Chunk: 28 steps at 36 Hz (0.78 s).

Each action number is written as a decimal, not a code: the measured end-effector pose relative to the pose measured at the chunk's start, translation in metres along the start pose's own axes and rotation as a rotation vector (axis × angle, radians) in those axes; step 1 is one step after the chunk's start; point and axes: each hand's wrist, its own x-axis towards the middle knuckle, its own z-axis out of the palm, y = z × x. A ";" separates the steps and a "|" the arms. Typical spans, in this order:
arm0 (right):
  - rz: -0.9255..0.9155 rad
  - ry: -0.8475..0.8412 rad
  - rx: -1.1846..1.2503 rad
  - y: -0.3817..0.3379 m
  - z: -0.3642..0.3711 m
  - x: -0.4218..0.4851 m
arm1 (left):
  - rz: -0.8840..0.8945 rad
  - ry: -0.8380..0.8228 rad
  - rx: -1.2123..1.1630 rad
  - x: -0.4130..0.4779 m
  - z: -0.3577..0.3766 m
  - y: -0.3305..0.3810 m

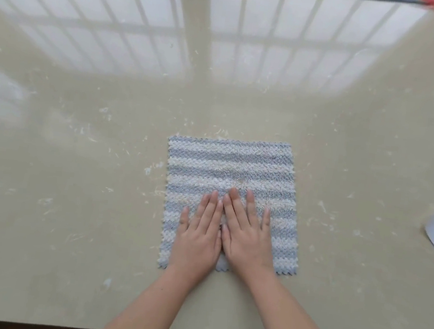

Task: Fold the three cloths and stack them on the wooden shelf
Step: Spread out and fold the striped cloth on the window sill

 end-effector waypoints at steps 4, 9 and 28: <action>0.023 -0.034 0.014 0.023 -0.006 -0.003 | -0.061 -0.043 -0.014 0.000 -0.009 -0.007; 0.165 -0.060 -0.008 0.061 -0.016 -0.019 | -0.189 -0.065 0.016 -0.016 -0.016 -0.033; -0.027 -0.033 -0.055 0.007 -0.007 -0.046 | 0.003 -0.175 -0.014 -0.039 -0.014 0.006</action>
